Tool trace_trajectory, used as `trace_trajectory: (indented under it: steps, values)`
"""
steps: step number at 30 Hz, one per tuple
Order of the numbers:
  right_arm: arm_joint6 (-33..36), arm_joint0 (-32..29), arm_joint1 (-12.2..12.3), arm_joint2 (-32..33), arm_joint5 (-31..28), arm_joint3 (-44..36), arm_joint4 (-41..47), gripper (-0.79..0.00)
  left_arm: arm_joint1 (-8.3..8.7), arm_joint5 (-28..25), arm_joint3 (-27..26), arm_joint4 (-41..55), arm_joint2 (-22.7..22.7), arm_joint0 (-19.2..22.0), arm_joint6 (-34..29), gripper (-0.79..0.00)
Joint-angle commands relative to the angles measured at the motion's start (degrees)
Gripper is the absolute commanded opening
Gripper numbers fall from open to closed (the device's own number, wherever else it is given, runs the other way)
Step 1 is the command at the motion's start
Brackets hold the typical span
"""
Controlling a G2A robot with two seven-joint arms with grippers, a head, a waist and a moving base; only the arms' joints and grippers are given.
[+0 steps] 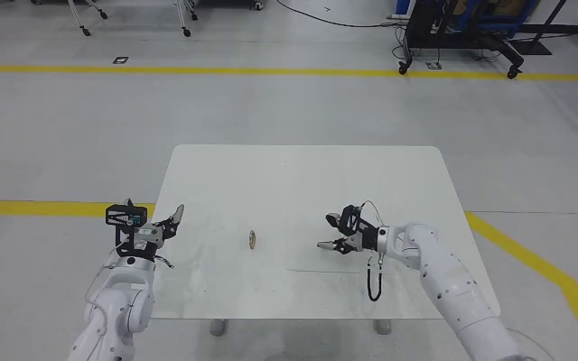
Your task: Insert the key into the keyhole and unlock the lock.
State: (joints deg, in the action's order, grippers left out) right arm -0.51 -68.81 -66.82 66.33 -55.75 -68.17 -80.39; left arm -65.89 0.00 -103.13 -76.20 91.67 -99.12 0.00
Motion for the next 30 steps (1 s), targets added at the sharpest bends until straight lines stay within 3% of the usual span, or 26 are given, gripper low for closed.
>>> trace_trajectory:
  steps: [1,5,7,18,19,30]
  values:
    - [-0.92,0.09,0.11,-0.55,0.28,0.0,-2.35,-0.394,0.0,0.0,0.0,0.0,0.0,0.0,0.0,0.0]
    - [-3.16,0.48,0.26,-1.84,0.18,0.48,-5.54,-0.406,0.0,0.0,0.0,0.0,0.0,0.0,0.0,0.0]
    - [-4.01,0.74,0.37,-2.43,-0.26,0.75,-6.91,-0.305,0.0,0.0,0.0,0.0,0.0,0.0,0.0,0.0]
    - [-8.43,1.82,0.91,-4.64,-1.41,2.13,-11.41,-0.699,0.0,0.0,0.0,0.0,0.0,0.0,0.0,0.0]
    - [-8.8,1.9,0.97,-4.82,-1.53,2.18,-11.79,-0.785,0.0,0.0,0.0,0.0,0.0,0.0,0.0,0.0]
    - [-11.51,2.21,1.62,-5.86,-0.66,2.0,-14.42,-0.785,0.0,0.0,0.0,0.0,0.0,0.0,0.0,0.0]
